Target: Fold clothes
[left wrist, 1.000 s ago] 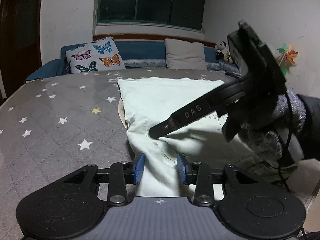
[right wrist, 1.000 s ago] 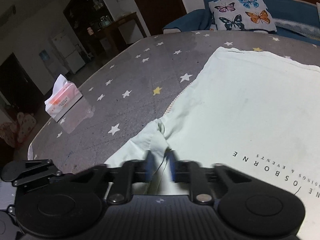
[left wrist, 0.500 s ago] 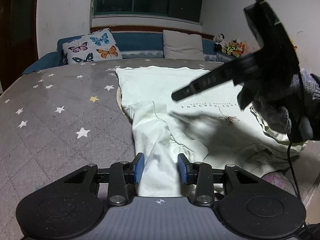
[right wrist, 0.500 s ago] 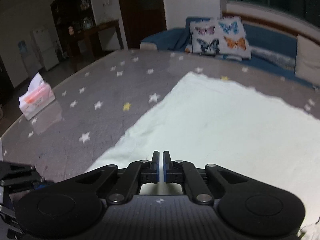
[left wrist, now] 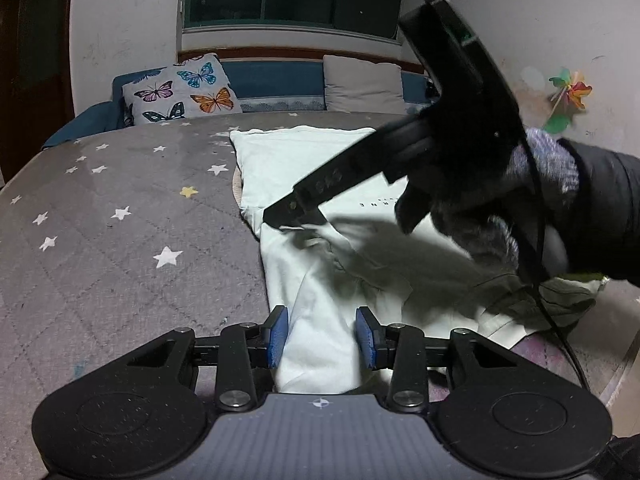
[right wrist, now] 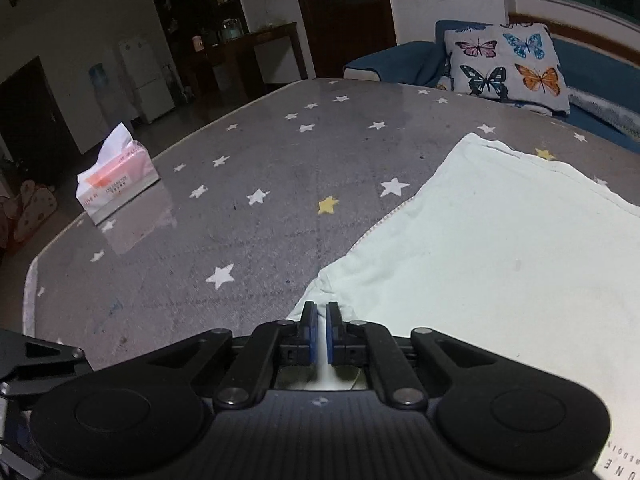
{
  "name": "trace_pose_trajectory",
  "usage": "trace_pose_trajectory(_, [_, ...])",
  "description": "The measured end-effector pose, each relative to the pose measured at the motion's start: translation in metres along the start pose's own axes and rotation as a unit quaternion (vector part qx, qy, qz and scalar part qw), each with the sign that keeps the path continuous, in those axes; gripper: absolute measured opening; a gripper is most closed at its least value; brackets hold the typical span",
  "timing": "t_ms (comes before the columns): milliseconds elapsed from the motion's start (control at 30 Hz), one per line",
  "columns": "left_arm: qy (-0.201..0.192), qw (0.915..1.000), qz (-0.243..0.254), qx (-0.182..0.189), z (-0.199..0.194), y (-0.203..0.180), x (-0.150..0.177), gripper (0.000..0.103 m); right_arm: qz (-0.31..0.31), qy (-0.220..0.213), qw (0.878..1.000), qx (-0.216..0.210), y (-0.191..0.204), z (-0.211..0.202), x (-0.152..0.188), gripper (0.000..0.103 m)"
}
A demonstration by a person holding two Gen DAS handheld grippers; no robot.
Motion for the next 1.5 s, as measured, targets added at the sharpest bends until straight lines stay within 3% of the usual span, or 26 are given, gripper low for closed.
trace_pose_trajectory(233, [-0.018,0.9997,-0.005,-0.016,-0.01,0.009,-0.01,0.045,-0.046,0.012,0.998,-0.028,0.01,-0.028,0.002,0.017])
trace_pose_trajectory(333, [-0.024,0.9991,-0.008,-0.033,-0.013,0.014,-0.015,0.047,-0.077,0.031,0.996,-0.04,0.021,-0.035,0.013,0.018])
trace_pose_trajectory(433, [-0.027,0.998,-0.012,-0.055,-0.013,0.02,-0.02,0.047,-0.1,0.048,0.994,-0.022,0.027,-0.043,0.024,0.018])
trace_pose_trajectory(600, [-0.029,0.9954,-0.017,-0.09,-0.002,0.024,-0.029,0.047,-0.083,0.044,0.995,-0.019,0.026,-0.061,0.028,0.018])
trace_pose_trajectory(833, [-0.028,0.9967,-0.007,-0.076,0.022,0.017,-0.039,0.051,-0.065,0.051,0.996,-0.019,0.024,-0.068,0.038,0.018])
trace_pose_trajectory(1000, [-0.007,0.9965,0.008,-0.083,0.039,0.018,-0.03,0.051,-0.047,0.051,0.997,-0.019,0.021,-0.074,0.043,0.018])
trace_pose_trajectory(1267, [-0.007,0.9968,-0.002,-0.08,0.037,0.023,-0.024,0.053,-0.022,0.045,0.998,-0.024,0.018,-0.079,0.044,0.018])
trace_pose_trajectory(1500, [-0.007,0.9965,-0.001,-0.084,0.035,0.025,-0.023,0.061,-0.027,0.049,0.998,-0.02,0.02,-0.08,0.045,0.018])
Point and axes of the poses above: each gripper's, at about its wrist camera, not at the fingertips, and z roughly the way its jaws point, y to its left, x to its underside, the point moved 1 cm from there along z, roughly the way its jaws point, and after that the axes turned 14 degrees about -y, right-handed, at the moved point
